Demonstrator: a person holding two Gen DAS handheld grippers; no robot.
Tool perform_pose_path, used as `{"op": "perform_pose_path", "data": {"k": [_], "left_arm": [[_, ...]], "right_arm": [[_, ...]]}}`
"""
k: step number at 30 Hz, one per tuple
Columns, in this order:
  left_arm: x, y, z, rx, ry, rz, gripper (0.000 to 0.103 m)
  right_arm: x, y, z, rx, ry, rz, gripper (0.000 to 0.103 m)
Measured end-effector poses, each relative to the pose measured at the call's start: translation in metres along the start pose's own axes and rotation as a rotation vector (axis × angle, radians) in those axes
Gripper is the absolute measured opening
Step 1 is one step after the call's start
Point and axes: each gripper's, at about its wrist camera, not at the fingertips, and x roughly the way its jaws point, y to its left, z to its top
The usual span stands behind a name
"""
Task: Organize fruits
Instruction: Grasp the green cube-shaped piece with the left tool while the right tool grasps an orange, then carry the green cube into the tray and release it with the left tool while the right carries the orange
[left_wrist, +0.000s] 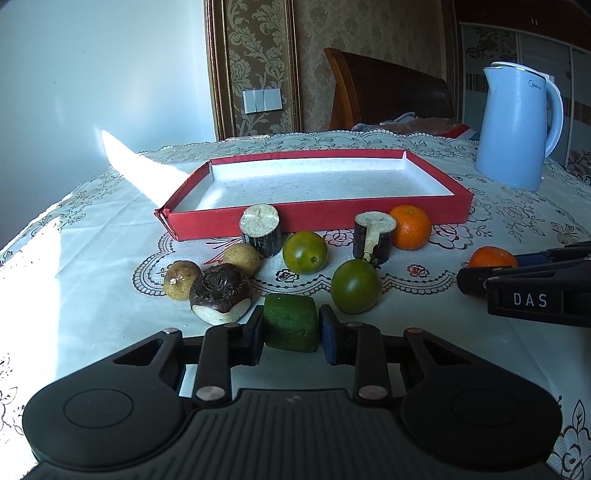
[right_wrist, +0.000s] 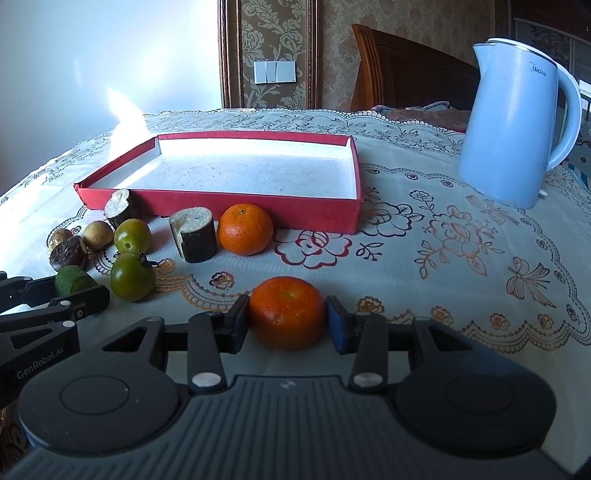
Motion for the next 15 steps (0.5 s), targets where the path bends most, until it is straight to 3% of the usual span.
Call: {"op": "perform_pose_path", "data": {"k": [15], "left_arm": [[-0.004,0.000,0.008,-0.029,-0.032,0.003,0.028]], "right_arm": [[-0.014,0.022,0.001,0.012,-0.080,0.016,0.041]]}}
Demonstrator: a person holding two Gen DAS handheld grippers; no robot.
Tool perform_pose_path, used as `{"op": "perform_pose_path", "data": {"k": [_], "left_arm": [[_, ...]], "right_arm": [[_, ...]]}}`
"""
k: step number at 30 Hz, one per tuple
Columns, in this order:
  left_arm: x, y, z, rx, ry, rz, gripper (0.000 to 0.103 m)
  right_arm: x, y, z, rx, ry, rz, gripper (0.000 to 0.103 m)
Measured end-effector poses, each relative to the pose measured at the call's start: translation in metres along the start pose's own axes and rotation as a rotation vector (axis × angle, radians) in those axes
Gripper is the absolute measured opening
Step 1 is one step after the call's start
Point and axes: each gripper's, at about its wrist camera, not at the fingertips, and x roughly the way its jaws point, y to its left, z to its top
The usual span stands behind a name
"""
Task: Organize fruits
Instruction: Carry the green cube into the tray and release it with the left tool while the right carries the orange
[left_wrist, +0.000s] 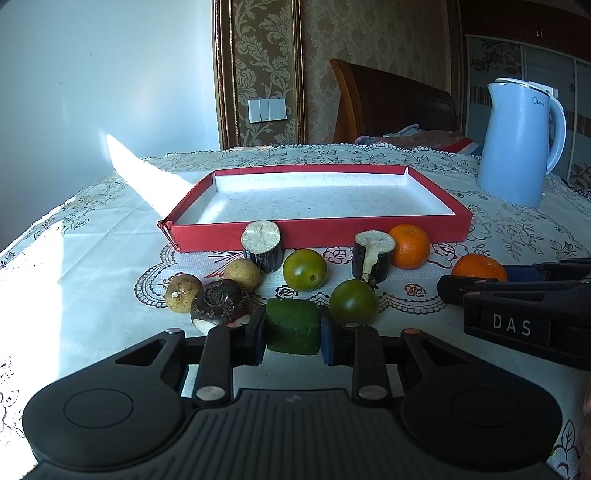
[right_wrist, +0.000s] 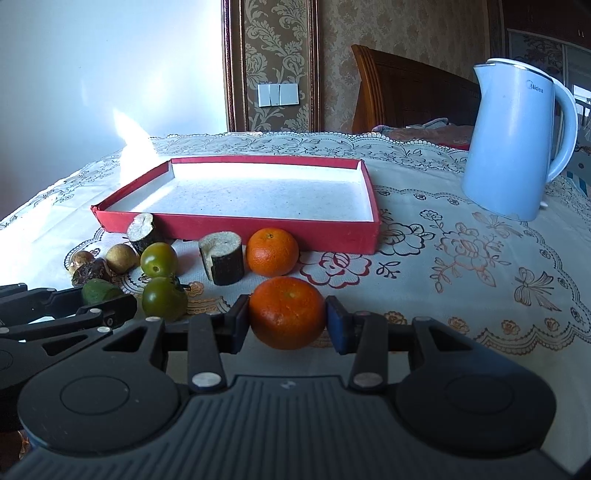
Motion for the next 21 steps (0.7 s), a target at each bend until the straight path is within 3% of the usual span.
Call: {"op": "perform_pose_path", "data": {"k": [9,21], "left_arm": [[-0.002,-0.002,0.014,-0.009,-0.052,0.007,0.028],[0.019,0.007,0.066,-0.028,-0.122,0.043,0.028]], "right_arm": [[-0.007,0.010,0.008,-0.007,-0.035,0.019,0.041],[0.014,0.015,0.064,-0.018,-0.100,0.023,0.041]]}}
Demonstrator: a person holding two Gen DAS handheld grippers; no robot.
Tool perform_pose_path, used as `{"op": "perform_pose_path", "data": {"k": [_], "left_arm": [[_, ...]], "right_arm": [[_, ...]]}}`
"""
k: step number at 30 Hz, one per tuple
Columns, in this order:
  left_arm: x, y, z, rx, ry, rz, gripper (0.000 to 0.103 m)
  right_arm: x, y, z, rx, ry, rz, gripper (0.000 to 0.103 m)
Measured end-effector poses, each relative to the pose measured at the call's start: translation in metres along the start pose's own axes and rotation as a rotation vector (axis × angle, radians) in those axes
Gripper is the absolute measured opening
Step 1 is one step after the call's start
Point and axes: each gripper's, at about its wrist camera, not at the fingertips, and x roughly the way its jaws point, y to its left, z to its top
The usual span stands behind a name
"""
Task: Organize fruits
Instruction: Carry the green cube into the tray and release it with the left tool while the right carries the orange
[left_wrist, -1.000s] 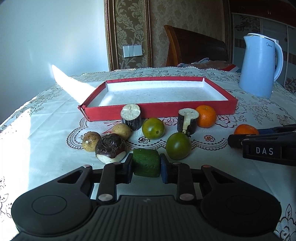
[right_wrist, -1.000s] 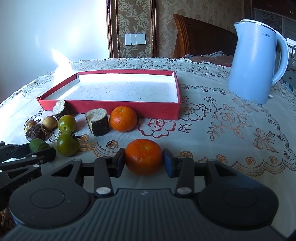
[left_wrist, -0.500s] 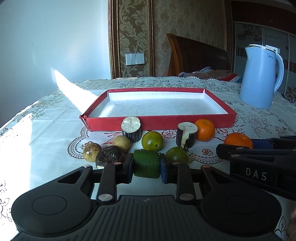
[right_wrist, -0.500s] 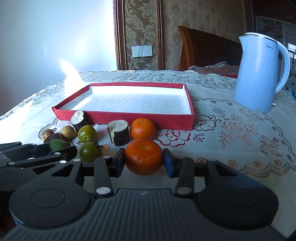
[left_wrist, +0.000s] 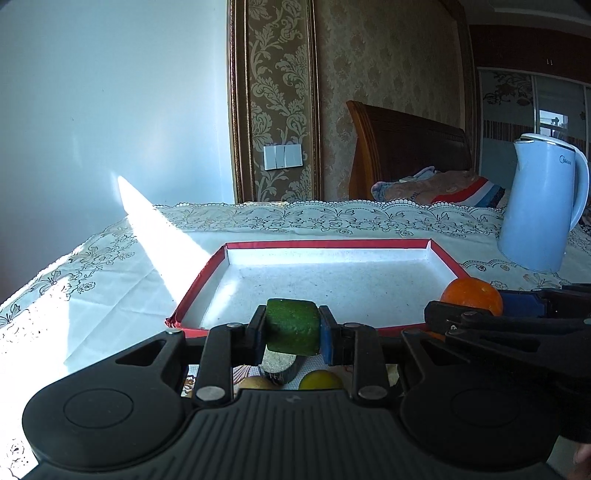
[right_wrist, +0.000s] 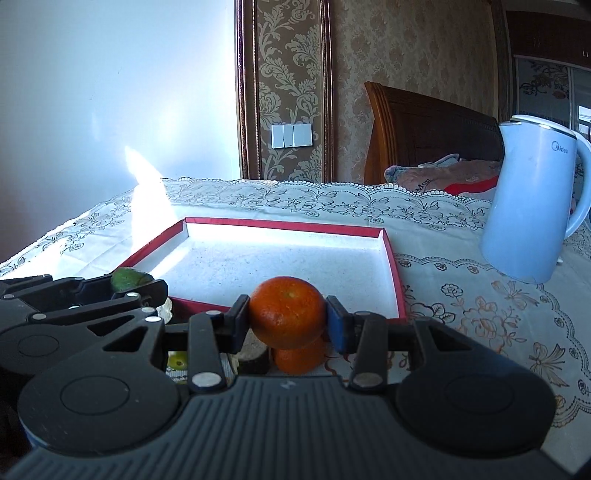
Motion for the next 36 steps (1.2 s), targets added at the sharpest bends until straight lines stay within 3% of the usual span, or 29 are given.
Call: {"op": "perform_pose_path", "data": {"k": [16,27,36], "left_arm": [[0.055,0.007,0.019,-0.014,0.037,0.066,0.027],[0.079,0.002,0.028,-0.008,0.055,0.055,0.027],[0.108,0.001,0.023,-0.003,0.117,0.071,0.027]], "right_arm": [[0.048,-0.006,0.024,0.009,0.023,-0.024,0.041],[0.075,-0.011,0.027,0.023,0.044,-0.033,0.041],[0.099,-0.012,0.020,0.032,0.085,-0.044,0.041]]}}
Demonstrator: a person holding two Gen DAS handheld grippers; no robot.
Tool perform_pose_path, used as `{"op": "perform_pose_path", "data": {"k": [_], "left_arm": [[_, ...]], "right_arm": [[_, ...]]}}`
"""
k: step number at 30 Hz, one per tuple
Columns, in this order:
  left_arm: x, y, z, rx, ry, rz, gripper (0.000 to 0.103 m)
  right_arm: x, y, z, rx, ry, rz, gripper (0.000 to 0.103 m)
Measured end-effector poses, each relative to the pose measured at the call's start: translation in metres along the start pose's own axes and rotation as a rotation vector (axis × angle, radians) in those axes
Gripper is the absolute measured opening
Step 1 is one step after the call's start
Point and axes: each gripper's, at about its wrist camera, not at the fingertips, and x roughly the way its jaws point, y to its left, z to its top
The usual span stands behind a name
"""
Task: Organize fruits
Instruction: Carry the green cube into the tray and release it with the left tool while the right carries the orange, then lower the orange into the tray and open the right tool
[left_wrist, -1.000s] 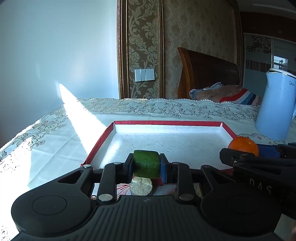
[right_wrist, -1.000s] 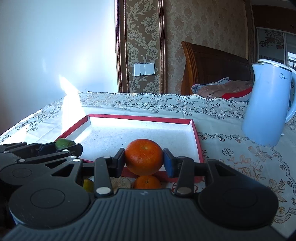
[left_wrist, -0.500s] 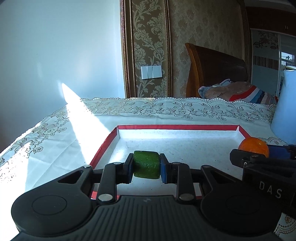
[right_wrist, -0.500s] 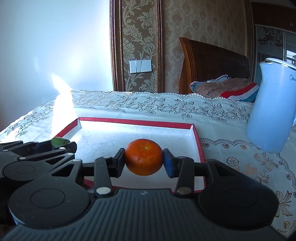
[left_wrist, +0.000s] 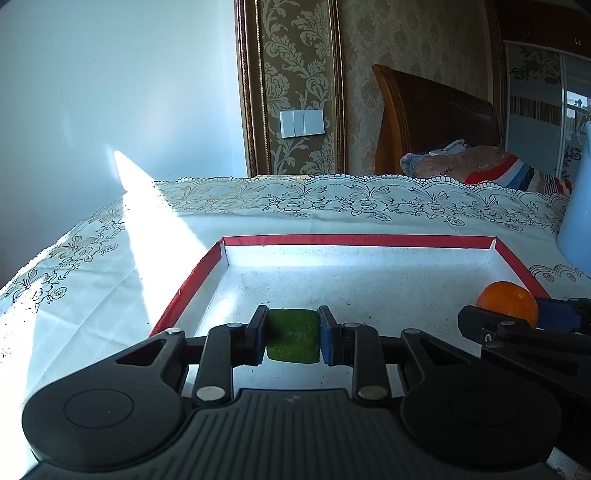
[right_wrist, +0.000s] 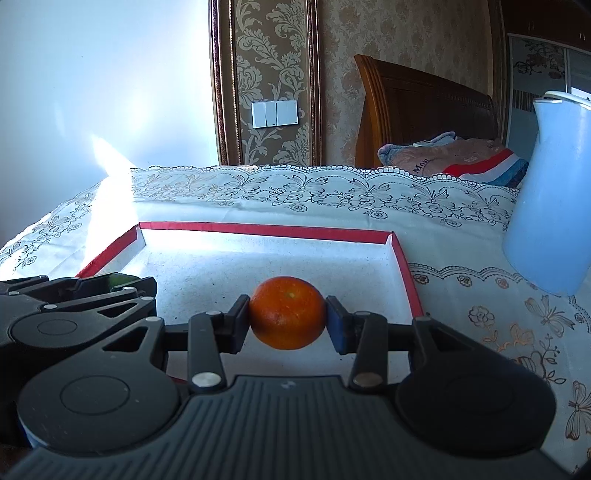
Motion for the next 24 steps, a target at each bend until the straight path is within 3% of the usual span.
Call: {"op": "perform_pose_path", "data": {"k": [24], "left_arm": [[0.010,-0.003,-0.005,0.010,-0.001,-0.007,0.027]], "right_arm": [[0.021,0.001,-0.009,0.005,0.043,0.002,0.041]]}}
